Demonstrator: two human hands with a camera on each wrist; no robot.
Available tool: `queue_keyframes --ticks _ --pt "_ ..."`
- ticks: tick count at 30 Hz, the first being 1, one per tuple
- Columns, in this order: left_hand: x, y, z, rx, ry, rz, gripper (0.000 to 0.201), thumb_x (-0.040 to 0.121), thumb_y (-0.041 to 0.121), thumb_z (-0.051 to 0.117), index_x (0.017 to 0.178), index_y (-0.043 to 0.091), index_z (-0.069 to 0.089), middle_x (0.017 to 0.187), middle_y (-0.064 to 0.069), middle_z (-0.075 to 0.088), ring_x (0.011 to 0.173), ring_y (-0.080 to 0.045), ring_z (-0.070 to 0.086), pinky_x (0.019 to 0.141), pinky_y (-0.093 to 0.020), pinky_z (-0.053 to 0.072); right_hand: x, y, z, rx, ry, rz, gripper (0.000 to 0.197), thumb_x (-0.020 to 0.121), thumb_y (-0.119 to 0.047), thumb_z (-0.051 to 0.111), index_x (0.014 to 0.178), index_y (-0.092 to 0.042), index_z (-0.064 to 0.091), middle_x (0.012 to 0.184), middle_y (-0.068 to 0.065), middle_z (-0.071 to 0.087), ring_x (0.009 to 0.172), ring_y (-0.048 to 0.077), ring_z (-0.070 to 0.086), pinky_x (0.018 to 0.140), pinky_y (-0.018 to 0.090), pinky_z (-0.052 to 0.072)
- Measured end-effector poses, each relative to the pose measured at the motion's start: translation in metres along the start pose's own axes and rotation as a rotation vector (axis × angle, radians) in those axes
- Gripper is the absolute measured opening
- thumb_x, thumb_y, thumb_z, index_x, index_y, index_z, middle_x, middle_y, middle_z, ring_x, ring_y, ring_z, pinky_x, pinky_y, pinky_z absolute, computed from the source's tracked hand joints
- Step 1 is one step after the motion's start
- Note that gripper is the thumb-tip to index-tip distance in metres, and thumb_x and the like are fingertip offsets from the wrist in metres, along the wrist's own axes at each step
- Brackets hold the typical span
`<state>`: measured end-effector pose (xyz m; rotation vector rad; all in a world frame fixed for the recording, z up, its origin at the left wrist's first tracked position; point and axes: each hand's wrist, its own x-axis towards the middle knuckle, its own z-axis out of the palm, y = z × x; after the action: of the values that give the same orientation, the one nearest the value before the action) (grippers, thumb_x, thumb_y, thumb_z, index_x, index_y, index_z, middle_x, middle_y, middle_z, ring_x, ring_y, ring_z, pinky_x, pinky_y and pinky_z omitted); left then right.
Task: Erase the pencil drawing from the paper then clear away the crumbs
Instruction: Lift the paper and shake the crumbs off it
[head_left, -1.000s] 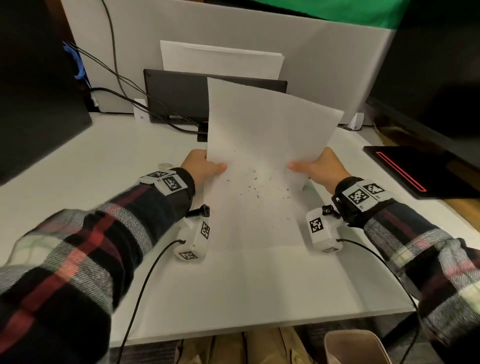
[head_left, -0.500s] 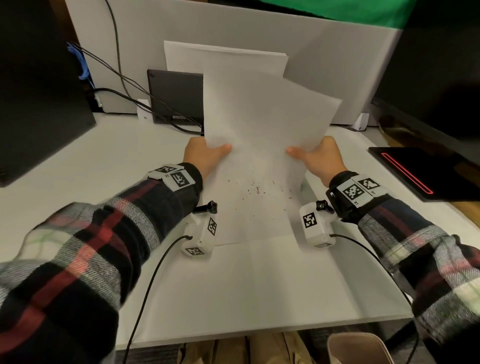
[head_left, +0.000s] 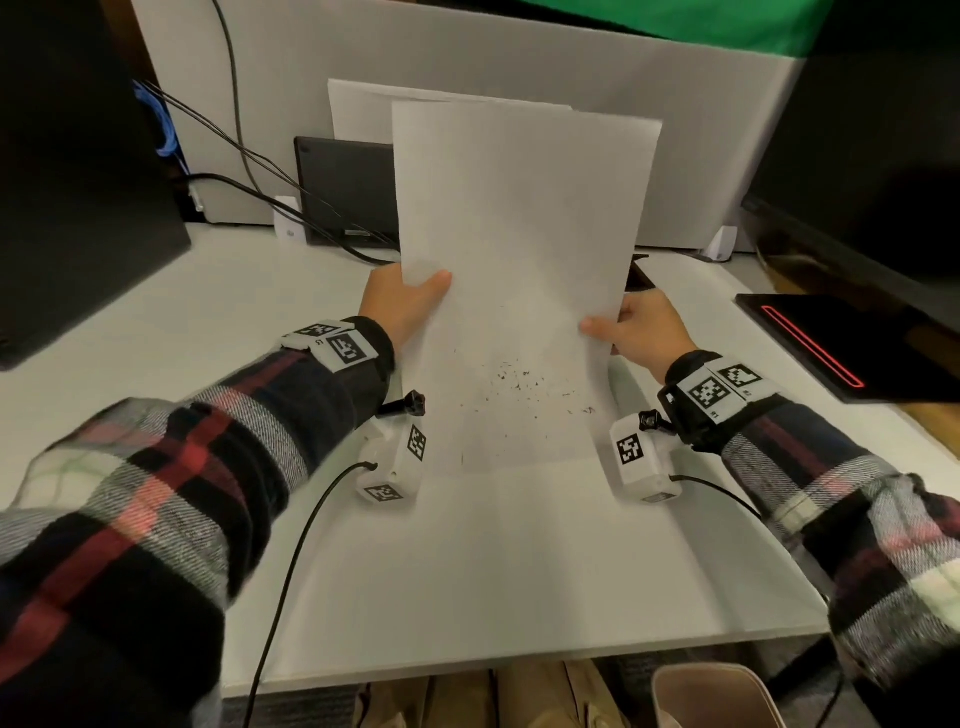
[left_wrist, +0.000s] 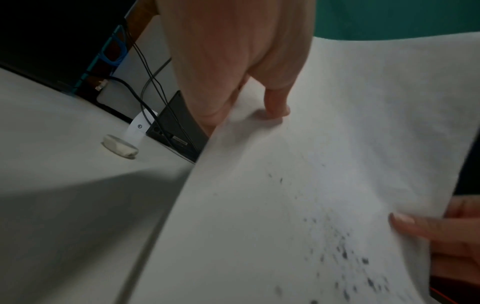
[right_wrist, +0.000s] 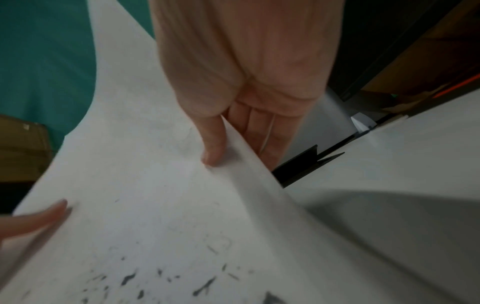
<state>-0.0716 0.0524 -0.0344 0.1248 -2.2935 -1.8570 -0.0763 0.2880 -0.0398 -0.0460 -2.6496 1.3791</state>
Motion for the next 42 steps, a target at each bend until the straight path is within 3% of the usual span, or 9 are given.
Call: queue_keyframes --ticks 5,9,12,16,21,27,33,39,42 --pt "-0.008 -0.008 -0.001 -0.052 -0.083 -0.097 0.039 0.084 0.012 0.067 0.121 0.004 0.057 0.116 -0.009 0.063 0.1 -0.022 0.06 0.082 -0.026 0.046 0.002 -0.014 -0.005 0.026 0.123 -0.061 0.023 0.083 -0.014 0.068 0.102 -0.001 0.067 0.1 0.01 0.067 0.088 0.02 0.061 0.082 0.033 0.051" --pt "-0.01 -0.002 0.0 -0.011 -0.009 0.015 0.035 0.087 0.012 0.064 0.119 0.002 0.059 0.118 -0.011 0.062 0.102 -0.022 0.059 0.081 -0.026 0.044 0.001 -0.024 -0.007 0.093 0.186 -0.105 0.024 0.083 -0.015 0.068 0.104 -0.003 0.068 0.103 0.011 0.068 0.087 0.017 0.062 0.08 0.03 0.052" --pt "-0.012 0.011 0.002 -0.088 0.036 0.105 0.029 0.089 0.013 0.06 0.116 0.002 0.061 0.104 -0.004 0.063 0.092 -0.016 0.059 0.079 -0.026 0.045 -0.003 -0.032 -0.006 0.129 0.184 -0.129 0.031 0.084 -0.014 0.067 0.112 -0.002 0.064 0.106 0.006 0.065 0.092 0.015 0.059 0.078 0.025 0.047" --pt "-0.018 0.025 0.005 -0.208 -0.007 0.117 0.028 0.091 0.016 0.058 0.117 0.004 0.059 0.101 0.0 0.06 0.081 -0.006 0.058 0.072 -0.018 0.047 -0.009 -0.045 -0.007 0.215 0.183 -0.166 0.032 0.083 -0.014 0.068 0.113 -0.003 0.064 0.101 0.0 0.063 0.092 0.014 0.06 0.08 0.026 0.048" --pt "-0.022 0.028 0.005 -0.225 0.016 0.11 0.032 0.091 0.016 0.059 0.119 0.003 0.058 0.104 -0.003 0.059 0.095 -0.015 0.056 0.082 -0.027 0.045 -0.015 -0.048 -0.007 0.207 0.12 -0.214 0.033 0.082 -0.013 0.07 0.113 -0.002 0.064 0.102 0.001 0.064 0.093 0.015 0.062 0.081 0.025 0.049" --pt "-0.015 0.032 -0.003 -0.138 0.166 0.172 0.031 0.089 0.017 0.062 0.114 0.0 0.063 0.111 -0.012 0.065 0.101 -0.023 0.061 0.09 -0.031 0.048 -0.013 -0.051 -0.015 0.308 0.249 -0.187 0.028 0.079 -0.008 0.071 0.105 -0.001 0.067 0.098 0.002 0.065 0.09 0.013 0.062 0.081 0.025 0.049" --pt "-0.016 0.034 0.002 -0.165 0.103 0.167 0.029 0.088 0.017 0.063 0.112 0.001 0.064 0.109 -0.012 0.066 0.095 -0.021 0.062 0.089 -0.033 0.05 -0.019 -0.048 -0.002 0.283 0.167 -0.205 0.028 0.079 -0.007 0.071 0.106 -0.001 0.066 0.098 0.002 0.065 0.092 0.017 0.063 0.086 0.03 0.051" --pt "-0.015 0.031 0.002 -0.108 0.133 0.193 0.022 0.088 0.017 0.063 0.104 0.003 0.067 0.099 -0.011 0.066 0.094 -0.023 0.062 0.09 -0.034 0.049 -0.014 -0.048 -0.008 0.217 0.25 -0.182 0.025 0.078 -0.013 0.073 0.101 -0.002 0.068 0.093 0.002 0.065 0.09 0.017 0.064 0.082 0.028 0.05" --pt "-0.014 0.031 0.001 -0.11 0.156 0.184 0.025 0.087 0.017 0.064 0.108 0.002 0.066 0.099 -0.007 0.065 0.092 -0.017 0.06 0.086 -0.028 0.048 -0.016 -0.049 -0.005 0.183 0.219 -0.197 0.021 0.079 -0.012 0.072 0.097 -0.002 0.069 0.092 0.003 0.066 0.086 0.016 0.063 0.079 0.029 0.051"
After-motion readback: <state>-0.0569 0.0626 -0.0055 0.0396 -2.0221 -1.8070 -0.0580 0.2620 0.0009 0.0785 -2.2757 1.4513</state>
